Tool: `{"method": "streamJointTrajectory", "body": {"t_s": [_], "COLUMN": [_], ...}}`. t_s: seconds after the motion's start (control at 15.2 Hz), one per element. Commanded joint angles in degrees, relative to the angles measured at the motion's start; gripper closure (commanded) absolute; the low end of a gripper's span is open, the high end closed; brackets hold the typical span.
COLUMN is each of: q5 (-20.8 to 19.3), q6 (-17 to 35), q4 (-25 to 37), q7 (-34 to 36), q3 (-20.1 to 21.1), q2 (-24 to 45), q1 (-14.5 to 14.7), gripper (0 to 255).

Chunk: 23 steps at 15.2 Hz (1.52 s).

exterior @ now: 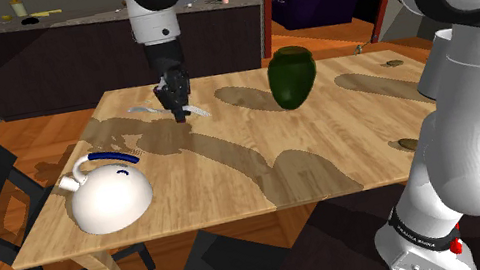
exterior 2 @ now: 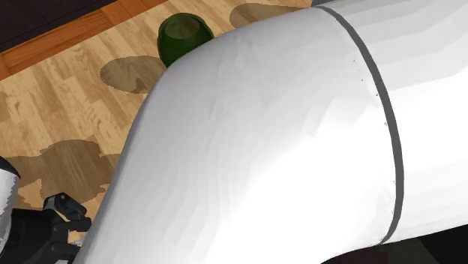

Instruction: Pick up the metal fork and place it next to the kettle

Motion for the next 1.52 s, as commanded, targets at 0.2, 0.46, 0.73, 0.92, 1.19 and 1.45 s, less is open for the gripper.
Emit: {"method": "streamJointTrajectory", "body": {"t_s": [0.2, 0.46, 0.73, 0.92, 1.19, 1.45], "q5": [0.0, 0.0, 0.0, 0.0, -0.1, -0.1], "q6": [3.9, 6.9, 9.9, 12.1, 15.0, 17.8], "q4": [-3.9, -6.7, -9.3, -11.1, -13.3, -15.3], "q7": [-0.2, -0.4, -0.6, -0.7, -0.8, -1.0], "q3": [0.0, 0.0, 0.0, 0.0, 0.0, 0.0], "q2": [0.0, 0.1, 0.5, 0.9, 1.6, 2.5], "q1": [0.0, 0.0, 0.0, 0.1, 0.1, 0.1], "gripper": [255, 255, 255, 255, 255, 255]}}
